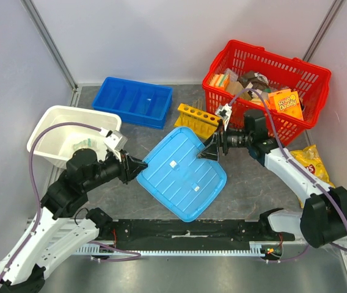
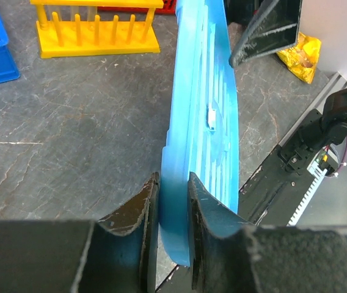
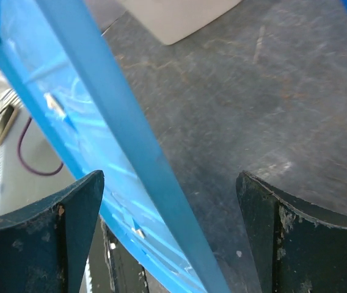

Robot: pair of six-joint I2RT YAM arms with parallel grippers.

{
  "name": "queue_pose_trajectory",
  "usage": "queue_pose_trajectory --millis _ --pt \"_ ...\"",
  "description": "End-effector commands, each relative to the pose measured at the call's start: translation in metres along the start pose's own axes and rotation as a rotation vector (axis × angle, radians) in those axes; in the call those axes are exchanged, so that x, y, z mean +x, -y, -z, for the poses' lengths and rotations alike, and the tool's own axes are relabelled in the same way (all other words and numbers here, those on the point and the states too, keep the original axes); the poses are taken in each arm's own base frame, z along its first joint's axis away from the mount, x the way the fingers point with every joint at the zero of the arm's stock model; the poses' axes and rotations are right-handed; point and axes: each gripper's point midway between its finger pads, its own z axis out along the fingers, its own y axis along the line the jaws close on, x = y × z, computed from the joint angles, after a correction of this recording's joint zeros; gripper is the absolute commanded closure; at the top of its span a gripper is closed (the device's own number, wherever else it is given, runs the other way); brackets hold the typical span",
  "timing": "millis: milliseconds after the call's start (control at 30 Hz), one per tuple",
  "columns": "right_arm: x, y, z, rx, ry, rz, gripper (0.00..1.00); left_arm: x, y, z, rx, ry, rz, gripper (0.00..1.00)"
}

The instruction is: Organize the chemistry lab equipment

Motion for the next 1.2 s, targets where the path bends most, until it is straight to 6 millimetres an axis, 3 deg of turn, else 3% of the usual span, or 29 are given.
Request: queue_pose_trajectory --millis 0,133,367,467,533,600,667,733,833,967,1167 --pt "-0.004 -0.033 -0.002 -0.254 0.049 0.056 0.04 -0.023 0.003 0.008 0.001 0.088 -0.060 0.98" --pt "-0.001 -0.039 -0.005 -0.335 0.041 0.047 0.10 -0.021 -0.002 0.007 -0.022 0.099 -0.067 0.98" --pt "0.004 -0.056 -0.008 -0.320 0.008 0.107 0.62 -0.034 -0.009 0.010 -0.075 0.136 -0.070 0.98" --pt "-0.004 -0.066 -0.008 -0.295 0.035 0.139 0.81 -0.039 -0.012 0.012 -0.099 0.153 -0.057 0.98" --pt "-0.016 -0.069 -0.004 -0.246 0.069 0.161 1.00 -0.041 -0.018 0.014 -0.140 0.162 -0.018 0.98" --pt "-0.035 -0.070 0.002 -0.158 0.110 0.193 1.00 -0.045 -0.027 0.017 -0.213 0.162 0.043 0.71" --pt "-0.042 -0.060 0.007 -0.028 0.094 0.226 1.00 -0.056 -0.031 0.026 -0.268 0.176 0.102 0.45" --pt "-0.057 -0.053 0.013 0.106 0.105 0.283 1.00 -0.062 -0.038 0.034 -0.341 0.182 0.200 0.32" --pt "-0.080 -0.052 0.021 0.251 0.140 0.351 1.00 -0.070 -0.033 0.042 -0.357 0.177 0.276 0.28" --pt "-0.110 -0.074 0.027 0.342 0.228 0.466 1.00 -0.083 -0.015 0.047 -0.286 0.177 0.311 0.27" --pt "-0.156 -0.100 0.050 0.429 0.395 0.654 1.00 -0.122 0.014 0.058 -0.170 0.252 0.387 0.25"
